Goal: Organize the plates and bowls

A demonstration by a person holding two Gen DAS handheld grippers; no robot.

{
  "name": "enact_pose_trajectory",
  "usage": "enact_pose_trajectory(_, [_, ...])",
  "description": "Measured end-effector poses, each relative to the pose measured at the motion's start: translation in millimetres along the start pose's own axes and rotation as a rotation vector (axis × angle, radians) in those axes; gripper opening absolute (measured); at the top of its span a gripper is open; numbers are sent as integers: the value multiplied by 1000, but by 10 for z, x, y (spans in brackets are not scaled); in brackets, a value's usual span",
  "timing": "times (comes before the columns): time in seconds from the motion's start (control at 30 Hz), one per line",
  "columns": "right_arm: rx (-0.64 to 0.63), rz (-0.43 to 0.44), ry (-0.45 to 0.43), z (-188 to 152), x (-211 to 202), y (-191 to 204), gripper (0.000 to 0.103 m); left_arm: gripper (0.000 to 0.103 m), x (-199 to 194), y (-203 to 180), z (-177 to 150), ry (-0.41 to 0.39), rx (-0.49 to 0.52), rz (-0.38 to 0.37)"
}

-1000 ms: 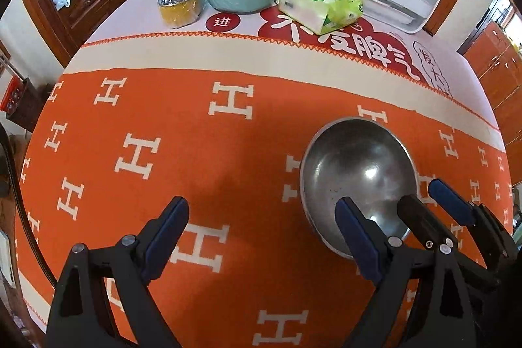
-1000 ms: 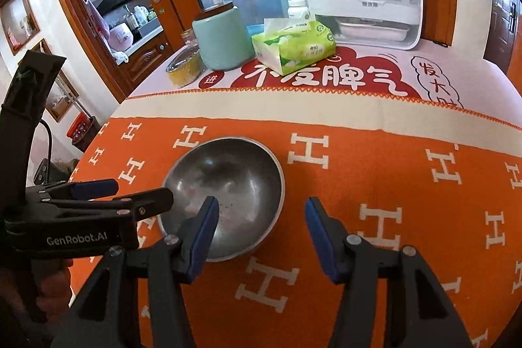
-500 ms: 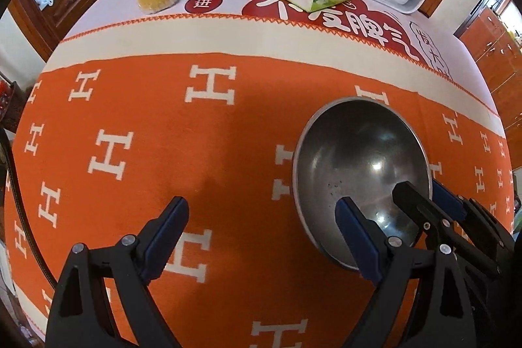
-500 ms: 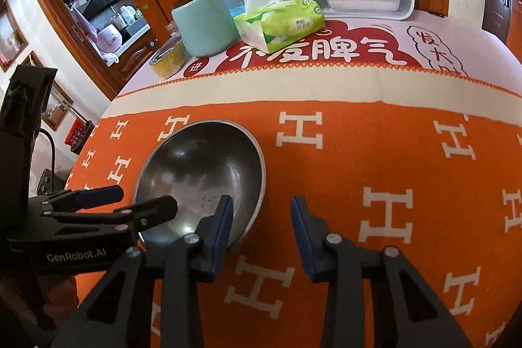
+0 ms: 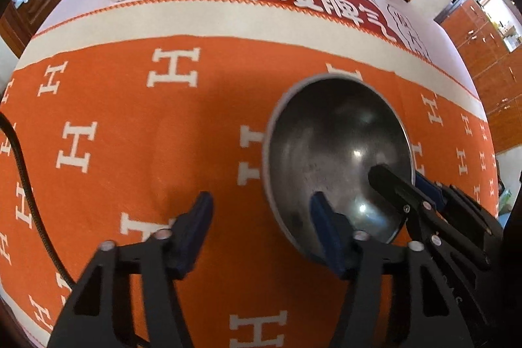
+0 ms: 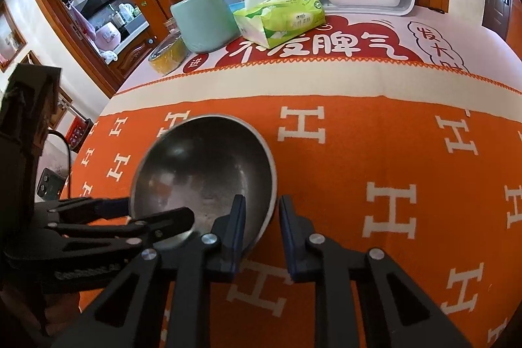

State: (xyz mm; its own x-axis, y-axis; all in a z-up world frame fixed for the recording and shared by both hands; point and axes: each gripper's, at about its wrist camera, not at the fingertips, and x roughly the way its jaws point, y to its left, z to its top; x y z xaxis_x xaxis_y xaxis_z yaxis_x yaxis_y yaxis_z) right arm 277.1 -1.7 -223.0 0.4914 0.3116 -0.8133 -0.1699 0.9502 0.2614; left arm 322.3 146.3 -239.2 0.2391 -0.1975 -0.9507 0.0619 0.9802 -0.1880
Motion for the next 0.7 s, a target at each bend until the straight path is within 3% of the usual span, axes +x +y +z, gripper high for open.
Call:
enact_pose_trajectory(0.1, [-13,-4,-1,-7,-27,49,21,39,-6,-39,-36,4,14,-13])
enact_pose_trajectory(0.17, [-16,-9,-3,-16,-52,73,20,25,-31,-71,-63,-1,22,-26])
enact_pose_trajectory(0.37, [-15,-44,-8,-56,-177,119,14,22,-106,-79,-179,3,32,-27])
enact_pose_trajectory(0.7, [-42,-89,-90,-170,-629,332,12,22,-453,-137,-443,-7,96,-43])
